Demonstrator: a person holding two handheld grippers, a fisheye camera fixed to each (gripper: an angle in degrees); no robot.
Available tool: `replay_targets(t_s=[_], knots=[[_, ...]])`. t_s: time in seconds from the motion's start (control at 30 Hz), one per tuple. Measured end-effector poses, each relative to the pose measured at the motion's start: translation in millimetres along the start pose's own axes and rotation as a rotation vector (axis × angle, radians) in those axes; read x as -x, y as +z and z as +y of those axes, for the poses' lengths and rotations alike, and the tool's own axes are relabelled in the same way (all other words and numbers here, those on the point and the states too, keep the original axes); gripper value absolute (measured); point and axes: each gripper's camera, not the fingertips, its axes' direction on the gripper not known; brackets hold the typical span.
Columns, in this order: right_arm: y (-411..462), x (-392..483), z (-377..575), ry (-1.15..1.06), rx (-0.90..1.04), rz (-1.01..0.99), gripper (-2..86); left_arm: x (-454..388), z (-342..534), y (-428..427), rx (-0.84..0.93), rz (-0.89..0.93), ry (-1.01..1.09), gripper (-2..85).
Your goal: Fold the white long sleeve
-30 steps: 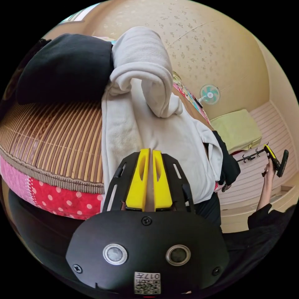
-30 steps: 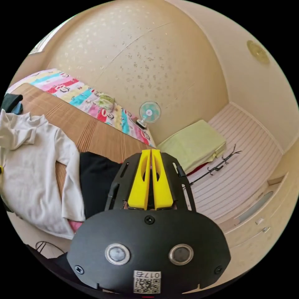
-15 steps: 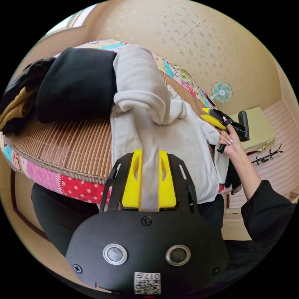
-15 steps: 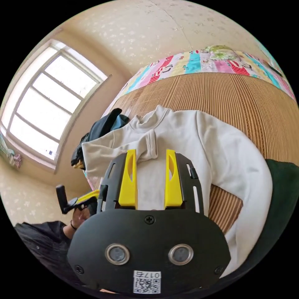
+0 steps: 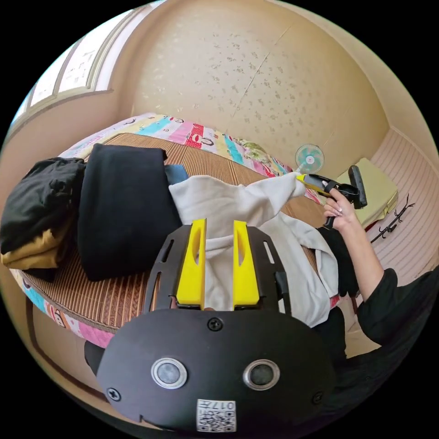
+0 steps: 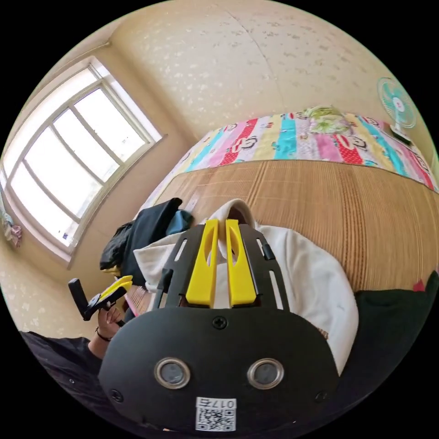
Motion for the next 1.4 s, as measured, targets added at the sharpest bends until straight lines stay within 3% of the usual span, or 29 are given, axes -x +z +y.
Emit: replay_targets(t_s=[0.1,0.23,0.33,0.4,0.47,0.53,0.57,0.7,0.8,0.9,0.97,1.07,1.17,1.3,1.4], knots=[[59,-52,0,0.089,0.212,0.174,6.7,13,-11,50,0.148,-0.149,-0.094,10.3],[61,-64,20,0.102,0.175,0.238,8.6,19,-12,31,0.048,-0.094,-0.202,9.5],[45,-36,42,-0.009,0.050,0.206,8.7,-3,-4,-2,-0.136,-0.138,-0.098,7.9],[46,-33,62,0.025,0.078,0.131,8.2,-30,-11,-2,-0.207,-0.124,0.131,4.0],[38,-36,80,0.071,0.089,0.033,8.0,-40,-36,23,-0.080,-0.125,0.249,1.0],[21,-37,98,0.080,0.082,-0.039,8.0,-27,-67,56,0.084,-0.263,0.191,0.5],[4,-37,110,0.084,0.082,-0.035,8.1,-3,-84,69,0.144,-0.376,0.057,0.4],[-90,-46,151,0.096,-0.014,0.122,9.3,61,-96,55,0.125,-0.154,-0.297,0.8],[-130,-54,183,0.133,0.014,0.292,10.4,33,-64,18,0.019,-0.216,-0.239,4.6],[-118,-64,214,0.166,0.155,0.396,11.3,4,-10,-14,-0.079,-0.093,-0.171,5.1],[-93,-73,231,0.197,0.257,0.408,10.9,-6,14,-11,-0.038,-0.036,-0.110,5.2],[-61,-74,245,0.214,0.292,0.535,9.2,0,38,29,0.218,-0.022,-0.090,6.3],[-39,-71,241,0.222,0.301,0.698,5.9,3,56,22,0.114,-0.075,0.073,5.5],[-42,-58,222,0.181,0.424,0.633,3.5,10,65,7,0.052,-0.119,0.138,5.0],[-102,-21,195,0.063,0.296,0.628,2.7,31,66,-6,0.026,-0.062,0.109,4.9]])
